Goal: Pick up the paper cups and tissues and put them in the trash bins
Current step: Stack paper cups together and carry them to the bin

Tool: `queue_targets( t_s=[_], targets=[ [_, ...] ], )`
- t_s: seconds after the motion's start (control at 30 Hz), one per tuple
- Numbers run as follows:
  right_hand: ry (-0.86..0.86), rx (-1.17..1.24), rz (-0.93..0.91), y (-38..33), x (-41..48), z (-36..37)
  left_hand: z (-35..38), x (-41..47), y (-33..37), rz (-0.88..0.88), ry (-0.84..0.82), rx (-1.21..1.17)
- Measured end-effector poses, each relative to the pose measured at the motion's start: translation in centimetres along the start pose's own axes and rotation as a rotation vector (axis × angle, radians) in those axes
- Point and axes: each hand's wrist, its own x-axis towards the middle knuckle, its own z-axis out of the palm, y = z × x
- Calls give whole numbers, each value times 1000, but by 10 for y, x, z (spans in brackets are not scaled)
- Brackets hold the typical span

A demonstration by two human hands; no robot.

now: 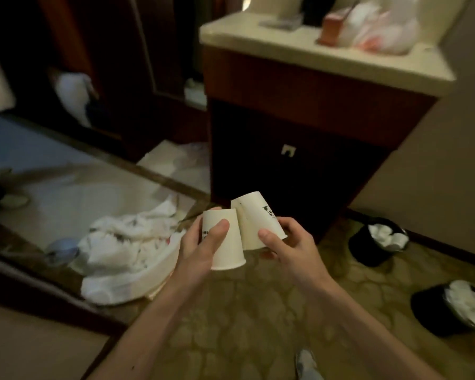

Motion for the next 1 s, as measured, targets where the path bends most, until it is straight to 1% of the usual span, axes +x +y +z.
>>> queue_targets(
  t_s=[0.1, 0.23, 0.33, 0.4, 0.47, 0.53, 0.63, 0.73, 0.9, 1.0],
  targets=[
    [101, 55, -31, -24, -23, -52, 51, -4, 34, 52, -156, 46],
    [240, 136, -78, -38, -50, -129, 136, -1, 54, 82, -323, 56],
    [397, 139, -142, -42, -71, -193, 213, -1, 44, 51, -444, 34],
    [496, 61, -181, -40, -86, -239, 269, -4, 29, 31, -505, 55],
    [543, -16, -178, -33, -98, -283, 323, -4, 12, 14, -562, 81],
    [578, -28, -156, -26, -106, -326, 374, -4, -3, -16, -622, 104],
    [612, -52, -138, -15, -112, -387, 442, -4, -25, -71, -647, 98],
    [640, -87, -115, -4, -111, -436, 495, 3, -42, -134, -662, 80],
    [650, -83, -45, 29, -92, -489, 548, 25, -75, -214, -622, 144],
    [667, -163, 40, 57, -67, -511, 568, 51, -99, -281, -605, 201]
  ],
)
